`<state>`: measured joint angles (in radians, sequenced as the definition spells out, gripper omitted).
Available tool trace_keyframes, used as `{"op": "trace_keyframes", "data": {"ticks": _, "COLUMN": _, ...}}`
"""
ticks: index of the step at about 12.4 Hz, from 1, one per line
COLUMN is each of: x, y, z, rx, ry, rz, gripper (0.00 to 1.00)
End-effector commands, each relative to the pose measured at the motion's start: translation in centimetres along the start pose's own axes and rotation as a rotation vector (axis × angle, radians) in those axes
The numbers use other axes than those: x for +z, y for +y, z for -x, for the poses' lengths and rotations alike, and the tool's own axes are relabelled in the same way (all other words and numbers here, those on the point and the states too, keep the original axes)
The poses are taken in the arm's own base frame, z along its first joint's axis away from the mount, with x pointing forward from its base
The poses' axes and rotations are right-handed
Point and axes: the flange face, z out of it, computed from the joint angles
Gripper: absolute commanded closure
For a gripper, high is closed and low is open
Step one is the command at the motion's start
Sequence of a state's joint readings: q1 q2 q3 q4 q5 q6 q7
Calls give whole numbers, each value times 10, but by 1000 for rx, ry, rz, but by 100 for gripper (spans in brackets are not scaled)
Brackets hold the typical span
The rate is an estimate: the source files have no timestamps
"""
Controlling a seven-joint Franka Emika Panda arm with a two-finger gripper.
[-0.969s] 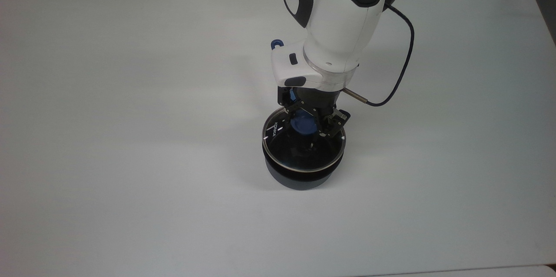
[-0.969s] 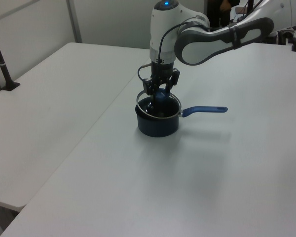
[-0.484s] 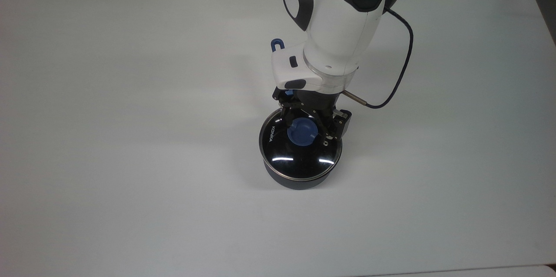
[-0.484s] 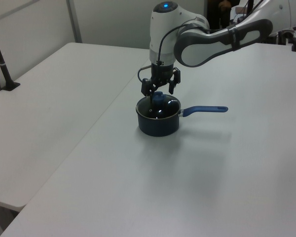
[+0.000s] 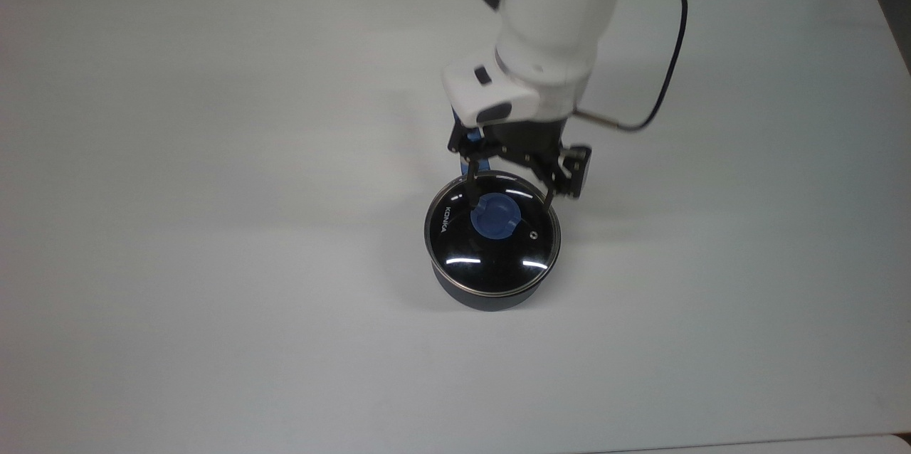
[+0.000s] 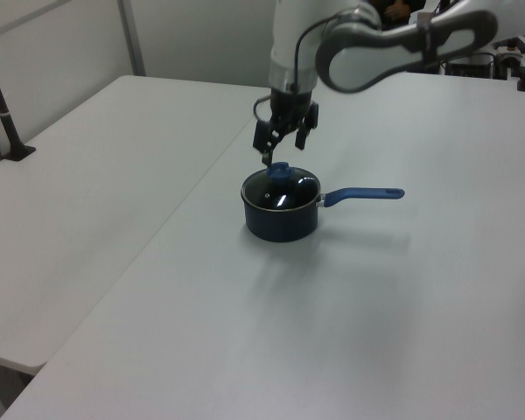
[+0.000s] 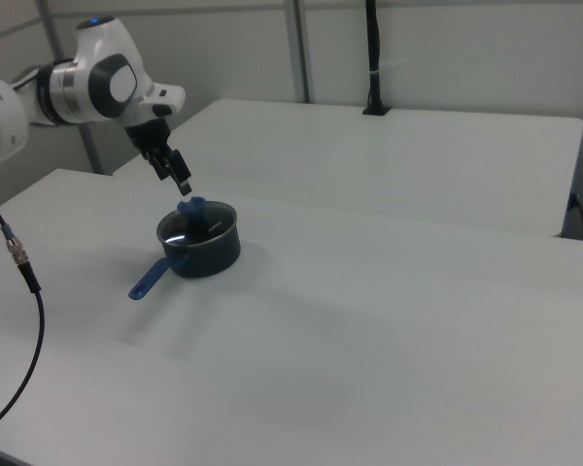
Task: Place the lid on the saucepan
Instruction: 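Open the gripper and raise it off the lid knob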
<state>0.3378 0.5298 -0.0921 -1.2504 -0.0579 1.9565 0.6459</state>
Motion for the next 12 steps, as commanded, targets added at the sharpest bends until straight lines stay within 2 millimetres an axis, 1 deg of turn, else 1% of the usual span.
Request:
{"op": "trace_keyframes", "data": {"ticks": 1, "x": -46, "y": 77, "z": 30, "rx": -72, "ry": -52, "rz": -9, "gripper": 0}}
{"op": "trace_keyframes", "data": {"ticks": 3, "x": -63, "y": 139, "z": 42, "rx": -169, "ry": -69, "rz": 6, "gripper": 0}}
{"op": "trace_keyframes", "data": {"ticks": 4, "x": -74, "y": 172, "z": 43, "rx": -180, "ry": -86, "rz": 14, "gripper": 0}}
{"op": "trace_keyframes", "data": {"ticks": 6, "x": -93, "y": 215, "z": 44, "rx": -254, "ry": -156, "rz": 41, "gripper": 0}}
{"op": "trace_keyframes", "data": {"ticks": 7, "x": -101, "y": 225, "z": 45, "rx": -303, "ry": -160, "rz": 37, "gripper": 0}}
{"op": "trace_keyframes", "data": {"ticks": 9, "x": -111, "y": 242, "z": 42, "rx": -286, "ry": -154, "rz": 37, "gripper": 0}}
{"op": "trace_keyframes", "data": {"ticks": 11, "x": -113, "y": 245, "z": 40, "rx": -288, "ry": -152, "rz": 38, "gripper": 0}}
{"op": "trace_keyframes", "data": {"ticks": 12, "x": -110, "y": 244, "z": 40, "rx": -290, "ry": -158, "rz": 40, "gripper": 0}}
